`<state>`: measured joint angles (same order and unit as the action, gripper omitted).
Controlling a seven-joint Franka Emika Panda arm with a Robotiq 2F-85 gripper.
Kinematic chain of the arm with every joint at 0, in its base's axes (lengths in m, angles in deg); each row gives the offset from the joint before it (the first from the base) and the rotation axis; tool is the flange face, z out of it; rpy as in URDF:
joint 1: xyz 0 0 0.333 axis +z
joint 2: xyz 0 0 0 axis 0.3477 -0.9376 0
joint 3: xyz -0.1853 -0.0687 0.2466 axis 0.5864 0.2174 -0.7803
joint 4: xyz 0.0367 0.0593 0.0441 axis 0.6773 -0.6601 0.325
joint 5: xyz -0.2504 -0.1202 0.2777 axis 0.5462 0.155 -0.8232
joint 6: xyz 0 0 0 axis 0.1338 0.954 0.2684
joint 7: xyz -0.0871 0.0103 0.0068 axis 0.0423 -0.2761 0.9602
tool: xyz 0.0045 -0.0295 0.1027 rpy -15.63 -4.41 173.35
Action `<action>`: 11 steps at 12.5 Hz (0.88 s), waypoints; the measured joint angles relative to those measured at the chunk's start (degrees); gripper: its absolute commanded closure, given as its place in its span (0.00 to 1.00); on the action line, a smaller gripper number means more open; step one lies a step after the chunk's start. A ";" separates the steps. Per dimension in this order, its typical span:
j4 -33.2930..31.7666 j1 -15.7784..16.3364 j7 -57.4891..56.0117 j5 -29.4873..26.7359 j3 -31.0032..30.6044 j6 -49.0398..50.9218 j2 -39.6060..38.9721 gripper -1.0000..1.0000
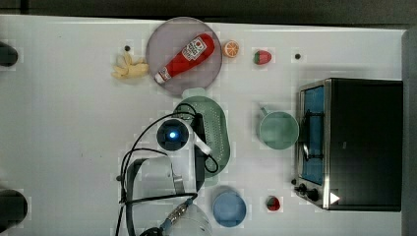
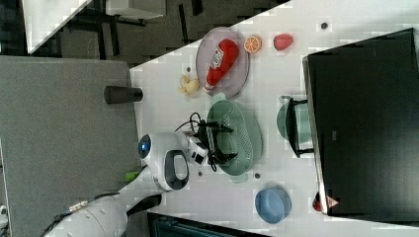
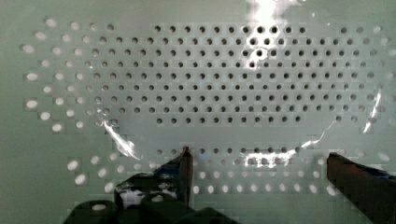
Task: Drag strainer right to left.
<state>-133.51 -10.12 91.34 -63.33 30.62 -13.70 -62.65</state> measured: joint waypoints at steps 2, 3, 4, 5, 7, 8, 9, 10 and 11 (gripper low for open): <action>0.22 0.37 2.66 0.81 -0.69 0.90 0.03 0.00; 0.78 1.52 4.45 0.35 -0.67 0.95 0.00 0.00; 1.45 2.61 6.10 0.55 -0.95 1.85 0.03 0.00; 1.90 3.97 8.11 0.69 -1.04 2.80 0.50 0.00; 2.01 7.43 11.13 0.17 -0.32 3.86 1.55 0.00; 2.57 7.95 13.48 -0.42 -0.90 4.59 1.41 0.00; 3.25 8.24 14.94 0.23 -1.68 5.15 1.12 0.00; 3.80 9.23 15.55 0.64 -1.83 4.98 0.50 0.00; 4.36 10.41 16.62 0.52 -1.86 5.09 -0.17 0.00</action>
<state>-129.15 0.29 107.96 -62.81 28.77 -8.61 -62.81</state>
